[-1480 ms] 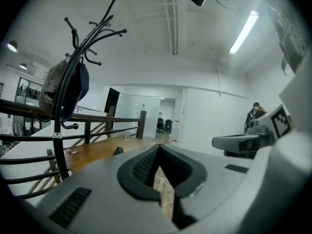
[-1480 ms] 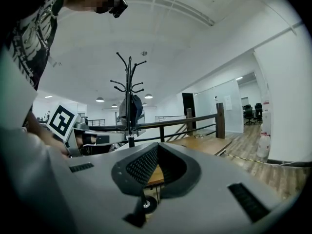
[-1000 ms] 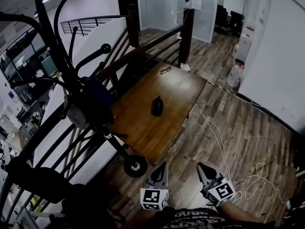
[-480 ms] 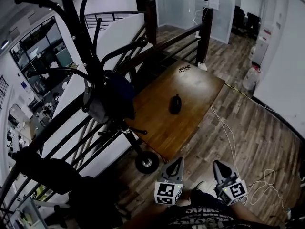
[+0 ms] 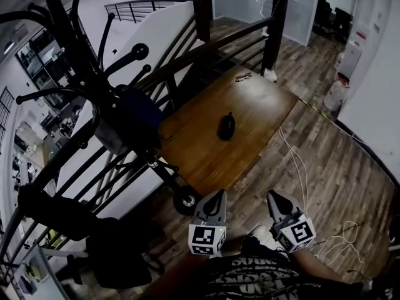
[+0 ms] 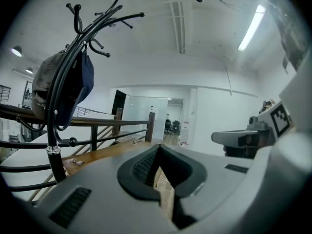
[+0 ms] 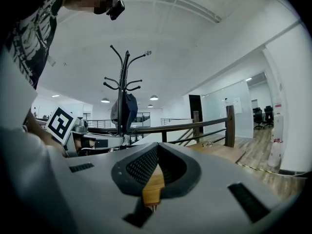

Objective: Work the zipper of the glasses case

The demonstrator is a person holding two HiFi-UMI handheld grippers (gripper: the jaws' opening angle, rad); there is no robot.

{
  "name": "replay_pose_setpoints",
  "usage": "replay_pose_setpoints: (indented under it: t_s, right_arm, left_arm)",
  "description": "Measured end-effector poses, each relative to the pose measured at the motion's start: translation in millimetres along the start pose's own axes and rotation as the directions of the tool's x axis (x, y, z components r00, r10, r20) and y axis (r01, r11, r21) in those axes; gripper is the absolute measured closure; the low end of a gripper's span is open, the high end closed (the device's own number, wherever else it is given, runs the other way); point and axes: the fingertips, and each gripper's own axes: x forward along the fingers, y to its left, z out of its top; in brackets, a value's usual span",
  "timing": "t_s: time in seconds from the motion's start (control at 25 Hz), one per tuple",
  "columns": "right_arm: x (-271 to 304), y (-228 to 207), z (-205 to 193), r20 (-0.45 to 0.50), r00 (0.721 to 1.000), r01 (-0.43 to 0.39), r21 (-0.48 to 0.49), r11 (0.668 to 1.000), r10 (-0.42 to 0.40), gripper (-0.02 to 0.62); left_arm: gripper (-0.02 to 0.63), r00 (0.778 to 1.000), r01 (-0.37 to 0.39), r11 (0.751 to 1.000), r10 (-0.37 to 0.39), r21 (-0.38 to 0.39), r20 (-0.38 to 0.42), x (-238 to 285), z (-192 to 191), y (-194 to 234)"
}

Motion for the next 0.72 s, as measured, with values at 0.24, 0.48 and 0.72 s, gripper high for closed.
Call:
replay_pose_setpoints:
  t_s: [0.24, 0.48, 0.72]
  right_arm:
    - [14.1, -54.1, -1.6, -0.006, 1.000, -0.009, 0.009, 1.000, 0.009, 0.597]
    - [21.4, -111.7, 0.3, 0.004, 1.000, -0.023, 0.018, 1.000, 0.023, 0.597]
    - [22.9, -159.7, -3.9, -0.007, 0.998, -0.062, 0.027, 0.998, 0.062, 0.597]
  left_arm:
    - [0.600, 0.999, -0.023, 1.000, 0.023, -0.003, -0.028, 48.2, -6.1, -8.8]
    - [0.600, 0.998, -0.042, 0.999, 0.042, -0.008, -0.053, 102.2, -6.3, -26.0]
    - [0.600, 0.995, -0.084, 0.996, 0.084, 0.000, -0.063, 149.0, -3.2, -39.4]
